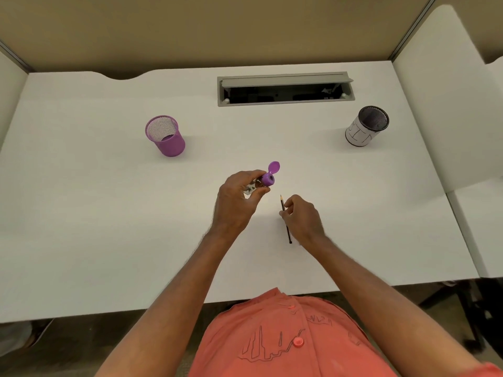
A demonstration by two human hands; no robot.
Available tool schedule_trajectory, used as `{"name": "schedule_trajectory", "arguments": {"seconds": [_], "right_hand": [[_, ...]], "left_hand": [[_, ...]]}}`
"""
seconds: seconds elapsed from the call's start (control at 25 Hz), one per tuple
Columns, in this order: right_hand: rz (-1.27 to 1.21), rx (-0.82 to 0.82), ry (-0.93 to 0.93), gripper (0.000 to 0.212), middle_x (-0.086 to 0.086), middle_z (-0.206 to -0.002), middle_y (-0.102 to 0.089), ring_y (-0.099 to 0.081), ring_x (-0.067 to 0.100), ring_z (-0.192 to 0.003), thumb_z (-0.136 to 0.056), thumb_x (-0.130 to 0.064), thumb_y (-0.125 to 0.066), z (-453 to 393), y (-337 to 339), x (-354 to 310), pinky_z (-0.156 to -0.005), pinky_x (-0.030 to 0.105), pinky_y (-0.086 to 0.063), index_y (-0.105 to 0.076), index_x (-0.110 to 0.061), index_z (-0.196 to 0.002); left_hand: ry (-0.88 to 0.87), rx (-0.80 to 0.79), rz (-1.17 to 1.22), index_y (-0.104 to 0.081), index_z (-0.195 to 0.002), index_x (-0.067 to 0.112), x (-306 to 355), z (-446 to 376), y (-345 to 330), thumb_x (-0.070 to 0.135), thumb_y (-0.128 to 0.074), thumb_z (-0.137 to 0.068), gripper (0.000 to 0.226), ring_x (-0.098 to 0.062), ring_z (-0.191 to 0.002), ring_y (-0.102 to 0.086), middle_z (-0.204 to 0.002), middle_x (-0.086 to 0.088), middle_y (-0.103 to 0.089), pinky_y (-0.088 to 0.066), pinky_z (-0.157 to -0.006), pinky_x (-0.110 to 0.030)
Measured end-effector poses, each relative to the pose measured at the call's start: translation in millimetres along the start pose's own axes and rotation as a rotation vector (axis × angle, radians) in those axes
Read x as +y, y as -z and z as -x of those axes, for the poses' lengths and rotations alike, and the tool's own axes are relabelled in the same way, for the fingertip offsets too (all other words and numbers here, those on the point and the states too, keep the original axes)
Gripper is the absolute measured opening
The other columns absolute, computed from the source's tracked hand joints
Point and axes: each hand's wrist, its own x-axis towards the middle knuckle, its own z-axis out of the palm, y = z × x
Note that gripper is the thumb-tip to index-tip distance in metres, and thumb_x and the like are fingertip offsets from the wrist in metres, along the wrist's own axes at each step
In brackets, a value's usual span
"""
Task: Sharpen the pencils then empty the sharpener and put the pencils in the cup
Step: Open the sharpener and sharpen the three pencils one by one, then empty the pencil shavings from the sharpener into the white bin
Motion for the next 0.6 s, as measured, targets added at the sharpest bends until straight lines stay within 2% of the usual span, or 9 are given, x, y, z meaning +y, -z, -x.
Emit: {"name": "schedule_trajectory", "arguments": {"seconds": [0.2, 0.4, 0.6], "right_hand": [[0.228, -0.010, 0.056, 0.010, 0.007, -0.095, -0.072, -0.066, 0.034, -0.087, -0.093, -0.013, -0.062, -2, -13, 8, -0.074, 0.042, -0.054, -0.056, -0.012, -0.101], [0.272, 0.001, 0.077, 0.009, 0.010, -0.090, -0.070, -0.064, 0.037, -0.082, -0.092, -0.012, -0.061, -4, -18, 15, -0.067, 0.040, -0.050, -0.053, -0.011, -0.095], [0.316, 0.007, 0.083, 0.014, 0.011, -0.093, -0.070, -0.065, 0.038, -0.082, -0.093, -0.015, -0.065, -6, -20, 16, -0.067, 0.039, -0.049, -0.053, -0.011, -0.096]], "left_hand": [[0.010, 0.003, 0.004, -0.070, -0.113, 0.034, -1, 3, 1, 0.020, -0.079, -0.086, 0.032, -0.006, -0.098, -0.066, -0.103, 0.029, -0.069, -0.047, -0.085, -0.015], [0.009, -0.009, 0.008, -0.071, -0.115, 0.031, -2, 4, -1, 0.020, -0.079, -0.087, 0.031, -0.009, -0.098, -0.066, -0.103, 0.024, -0.071, -0.051, -0.085, -0.021], [0.004, -0.014, 0.009, -0.071, -0.115, 0.029, -1, 2, -4, 0.020, -0.079, -0.087, 0.031, -0.007, -0.097, -0.066, -0.103, 0.025, -0.070, -0.050, -0.085, -0.020]]}}
